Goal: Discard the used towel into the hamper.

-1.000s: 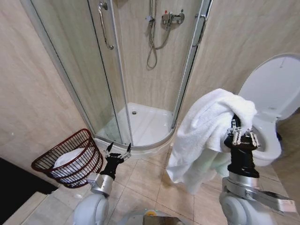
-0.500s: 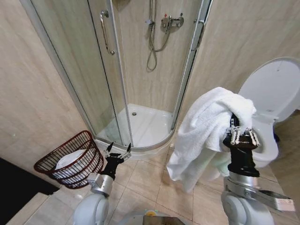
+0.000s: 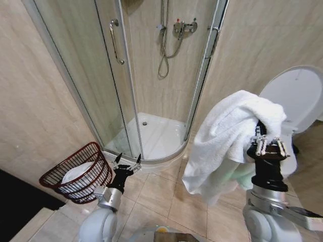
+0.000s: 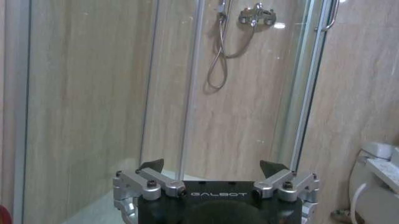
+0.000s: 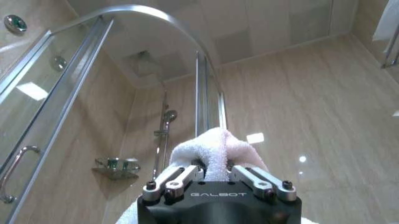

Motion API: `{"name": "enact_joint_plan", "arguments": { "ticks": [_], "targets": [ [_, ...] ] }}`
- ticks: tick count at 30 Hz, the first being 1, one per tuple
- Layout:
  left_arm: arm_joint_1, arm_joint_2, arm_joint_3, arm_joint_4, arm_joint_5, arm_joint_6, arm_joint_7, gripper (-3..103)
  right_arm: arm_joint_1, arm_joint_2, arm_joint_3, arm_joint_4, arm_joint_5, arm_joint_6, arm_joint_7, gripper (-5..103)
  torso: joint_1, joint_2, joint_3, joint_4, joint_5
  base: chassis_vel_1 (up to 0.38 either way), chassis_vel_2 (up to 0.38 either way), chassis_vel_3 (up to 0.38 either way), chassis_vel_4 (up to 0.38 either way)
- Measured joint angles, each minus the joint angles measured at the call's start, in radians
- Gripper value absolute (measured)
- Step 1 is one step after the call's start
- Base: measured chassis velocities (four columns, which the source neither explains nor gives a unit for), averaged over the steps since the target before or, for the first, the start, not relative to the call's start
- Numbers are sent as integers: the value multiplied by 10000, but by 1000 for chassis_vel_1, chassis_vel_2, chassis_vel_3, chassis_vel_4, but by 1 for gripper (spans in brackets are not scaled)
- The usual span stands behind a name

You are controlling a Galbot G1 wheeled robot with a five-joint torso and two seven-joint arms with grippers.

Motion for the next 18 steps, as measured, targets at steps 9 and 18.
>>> {"name": "enact_joint_plan", "arguments": {
  "ticks": [9,18],
  "targets": [
    [0,0,0,0,0,0,0,100,-67,52,-219,3,57,314,-443,13,132,330,195,0,-1,0,0,0,0],
    [0,0,0,0,0,0,0,100,-247,113,-332,4,56,246,-432,13,291,683,388,-1,0,0,0,0,0]
  ]
}}
